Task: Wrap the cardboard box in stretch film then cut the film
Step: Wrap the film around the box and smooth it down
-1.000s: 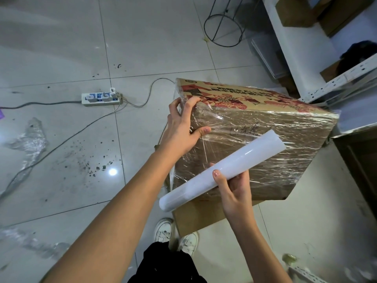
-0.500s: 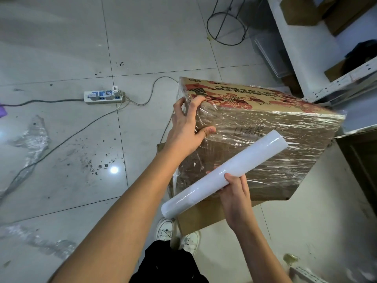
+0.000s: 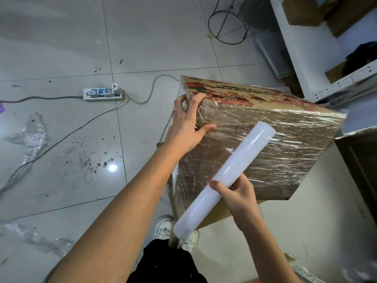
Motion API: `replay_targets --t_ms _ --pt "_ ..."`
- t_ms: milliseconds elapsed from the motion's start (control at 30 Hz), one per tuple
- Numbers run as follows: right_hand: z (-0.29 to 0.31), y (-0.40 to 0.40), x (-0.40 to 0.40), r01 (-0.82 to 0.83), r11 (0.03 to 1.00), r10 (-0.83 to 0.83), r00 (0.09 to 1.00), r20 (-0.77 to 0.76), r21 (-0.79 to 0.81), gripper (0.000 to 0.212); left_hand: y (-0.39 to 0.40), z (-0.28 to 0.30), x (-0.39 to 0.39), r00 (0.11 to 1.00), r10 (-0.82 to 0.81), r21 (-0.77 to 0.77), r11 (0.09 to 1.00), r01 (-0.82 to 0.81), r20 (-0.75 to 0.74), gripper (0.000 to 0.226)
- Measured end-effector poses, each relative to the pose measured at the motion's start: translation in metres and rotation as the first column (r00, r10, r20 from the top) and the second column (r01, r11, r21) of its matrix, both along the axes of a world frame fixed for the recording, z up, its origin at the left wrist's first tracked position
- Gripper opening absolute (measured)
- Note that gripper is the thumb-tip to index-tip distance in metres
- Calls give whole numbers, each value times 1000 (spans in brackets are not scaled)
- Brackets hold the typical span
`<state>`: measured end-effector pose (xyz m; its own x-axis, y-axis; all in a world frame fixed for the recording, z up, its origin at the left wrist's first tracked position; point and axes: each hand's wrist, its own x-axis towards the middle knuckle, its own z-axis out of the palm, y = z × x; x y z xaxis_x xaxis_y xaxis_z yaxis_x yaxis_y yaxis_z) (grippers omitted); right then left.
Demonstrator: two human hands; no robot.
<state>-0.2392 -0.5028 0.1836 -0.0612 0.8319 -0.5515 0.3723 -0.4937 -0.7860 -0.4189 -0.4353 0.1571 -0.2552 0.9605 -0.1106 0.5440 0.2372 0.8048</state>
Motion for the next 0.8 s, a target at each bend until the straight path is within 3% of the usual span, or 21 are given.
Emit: replay_targets --t_ms 133,200,300,567,700,800 --pt "2 4 20 -37 999 39 996 -81 25 33 2 0 -2 1000 -12 -12 1000 12 -10 75" --pt "1 5 22 -7 999 11 998 -62 51 47 -2 0 -1 1000 -17 -9 1000 17 -11 74" --pt "1 5 25 21 995 -20 1000 -6 93 50 -4 0 0 1000 -18 -5 1000 18 -4 75" --pt "-6 15 52 -1 1000 1 1000 -21 7 27 2 2 -2 1000 -2 19 1000 1 31 72" --pt "0 23 63 -104 993 96 984 -148 -49 59 2 0 -2 999 3 15 1000 -4 32 73" --pt "6 28 70 -132 991 126 977 -173 -27 57 4 1 -3 999 -2 10 1000 2 35 74"
